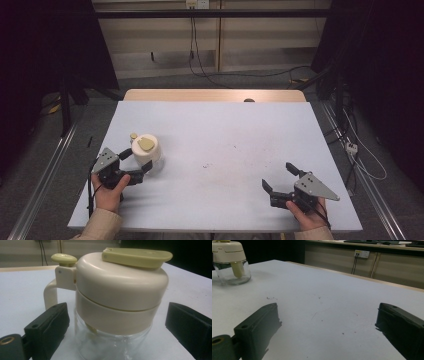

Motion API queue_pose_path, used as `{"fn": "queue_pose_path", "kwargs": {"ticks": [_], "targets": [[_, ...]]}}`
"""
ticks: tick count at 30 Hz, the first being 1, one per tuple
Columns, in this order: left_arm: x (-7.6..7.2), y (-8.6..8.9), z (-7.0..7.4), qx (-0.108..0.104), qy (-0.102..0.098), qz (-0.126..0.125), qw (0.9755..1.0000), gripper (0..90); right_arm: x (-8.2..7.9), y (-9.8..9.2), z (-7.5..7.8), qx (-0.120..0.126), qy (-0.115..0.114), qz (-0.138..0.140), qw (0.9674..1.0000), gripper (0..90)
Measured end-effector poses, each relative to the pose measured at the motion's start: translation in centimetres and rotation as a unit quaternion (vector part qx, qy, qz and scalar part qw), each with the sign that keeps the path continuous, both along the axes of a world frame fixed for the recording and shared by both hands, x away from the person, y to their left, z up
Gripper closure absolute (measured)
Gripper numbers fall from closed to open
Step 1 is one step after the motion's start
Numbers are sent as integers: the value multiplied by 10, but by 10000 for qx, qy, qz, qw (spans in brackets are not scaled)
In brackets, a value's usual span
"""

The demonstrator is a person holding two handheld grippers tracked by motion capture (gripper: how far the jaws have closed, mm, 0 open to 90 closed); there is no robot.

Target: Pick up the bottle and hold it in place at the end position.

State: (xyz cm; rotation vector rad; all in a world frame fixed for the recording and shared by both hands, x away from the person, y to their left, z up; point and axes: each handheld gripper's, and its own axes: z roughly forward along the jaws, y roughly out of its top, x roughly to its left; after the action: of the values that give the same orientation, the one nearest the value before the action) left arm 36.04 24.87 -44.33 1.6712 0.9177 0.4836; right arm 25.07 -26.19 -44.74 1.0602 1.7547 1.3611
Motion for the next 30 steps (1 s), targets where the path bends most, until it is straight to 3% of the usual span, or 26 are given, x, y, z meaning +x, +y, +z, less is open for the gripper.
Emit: {"fn": "queue_pose_path", "kwargs": {"ticks": [11, 17, 30], "targets": [[10, -7, -3, 6, 104, -30, 9999, 48, 0, 1, 0, -9, 5, 38, 10000, 46], [14, -12, -4, 85, 103, -22, 9999, 41, 0, 0, 0, -19, 8, 47, 10000, 46], [24, -18, -7, 48, 106, -38, 9999, 32, -1, -1, 0, -10, 10, 49, 10000, 46]]}}
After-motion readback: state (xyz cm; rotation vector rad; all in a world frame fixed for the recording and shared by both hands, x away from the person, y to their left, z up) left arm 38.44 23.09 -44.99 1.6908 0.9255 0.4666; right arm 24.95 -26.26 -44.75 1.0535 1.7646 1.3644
